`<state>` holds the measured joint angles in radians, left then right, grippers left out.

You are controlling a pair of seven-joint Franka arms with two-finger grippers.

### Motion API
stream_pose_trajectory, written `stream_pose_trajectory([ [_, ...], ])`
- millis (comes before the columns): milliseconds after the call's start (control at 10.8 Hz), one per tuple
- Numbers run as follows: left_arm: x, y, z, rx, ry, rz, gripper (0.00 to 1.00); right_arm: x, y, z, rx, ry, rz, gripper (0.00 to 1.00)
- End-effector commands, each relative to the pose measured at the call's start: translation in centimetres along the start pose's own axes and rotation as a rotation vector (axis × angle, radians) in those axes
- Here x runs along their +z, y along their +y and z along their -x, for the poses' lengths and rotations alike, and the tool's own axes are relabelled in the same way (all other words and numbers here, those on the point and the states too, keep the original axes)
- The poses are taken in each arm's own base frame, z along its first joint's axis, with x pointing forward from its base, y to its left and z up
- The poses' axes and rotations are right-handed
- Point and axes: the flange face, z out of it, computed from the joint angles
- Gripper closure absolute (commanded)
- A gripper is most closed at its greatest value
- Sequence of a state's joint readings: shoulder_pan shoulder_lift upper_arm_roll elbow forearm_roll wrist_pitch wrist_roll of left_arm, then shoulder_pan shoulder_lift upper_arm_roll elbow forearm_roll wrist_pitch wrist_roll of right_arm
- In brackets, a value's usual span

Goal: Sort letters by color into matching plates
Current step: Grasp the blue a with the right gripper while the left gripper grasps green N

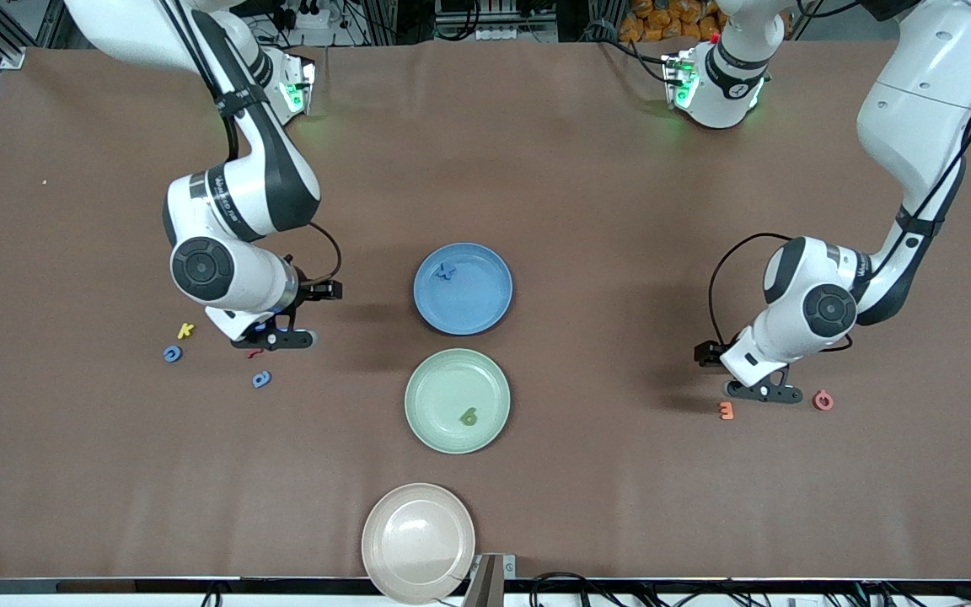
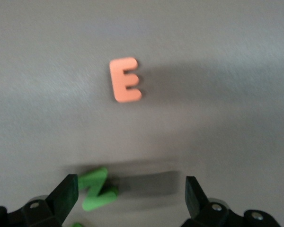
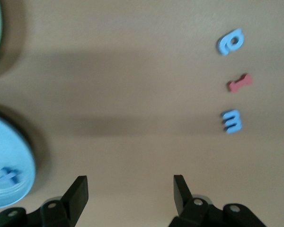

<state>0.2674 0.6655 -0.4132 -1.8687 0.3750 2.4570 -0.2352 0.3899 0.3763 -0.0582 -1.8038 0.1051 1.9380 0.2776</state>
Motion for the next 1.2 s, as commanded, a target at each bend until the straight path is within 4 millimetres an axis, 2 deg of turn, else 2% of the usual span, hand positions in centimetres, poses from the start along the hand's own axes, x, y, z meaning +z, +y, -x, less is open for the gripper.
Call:
stream_pose_trajectory([
  [0, 0.0, -1.7, -1.2, -0.019, -0.008, -0.013, 0.0, 1.9, 2.9, -1.1, -0.07, 0.029, 0.025, 0.19],
  [93, 0.1, -1.9, -0.9, -0.025, -0.035, -0.021, 0.0, 2.0, 3.1, -1.2, -0.075, 0.032, 0.031, 0.19],
  [278, 0.0, -4.7, -0.4, -0.075, -0.064, -0.015, 0.0, 2.9, 4.6, -2.3, -0.103, 0.059, 0.06, 0.19],
  [463, -0.1, -5.0, -0.4, -0.123, -0.071, 0.022, 0.0, 4.8, 6.8, -3.2, -0.14, 0.101, 0.058, 0.19],
  [741, 0.3, -4.0, -0.4, -0.151, -0.08, 0.029, 0.0, 7.3, 9.9, -5.2, -0.214, 0.149, 0.065, 0.2],
  [1020, 0.5, -3.1, -0.4, -0.128, -0.082, 0.023, 0.0, 8.9, 10.7, -6.2, -0.228, 0.169, 0.074, 0.2],
  [1112, 0.6, -3.1, -0.4, -0.12, -0.083, 0.021, 0.09, 9.0, 11.3, -6.6, -0.267, 0.178, 0.077, 0.2],
])
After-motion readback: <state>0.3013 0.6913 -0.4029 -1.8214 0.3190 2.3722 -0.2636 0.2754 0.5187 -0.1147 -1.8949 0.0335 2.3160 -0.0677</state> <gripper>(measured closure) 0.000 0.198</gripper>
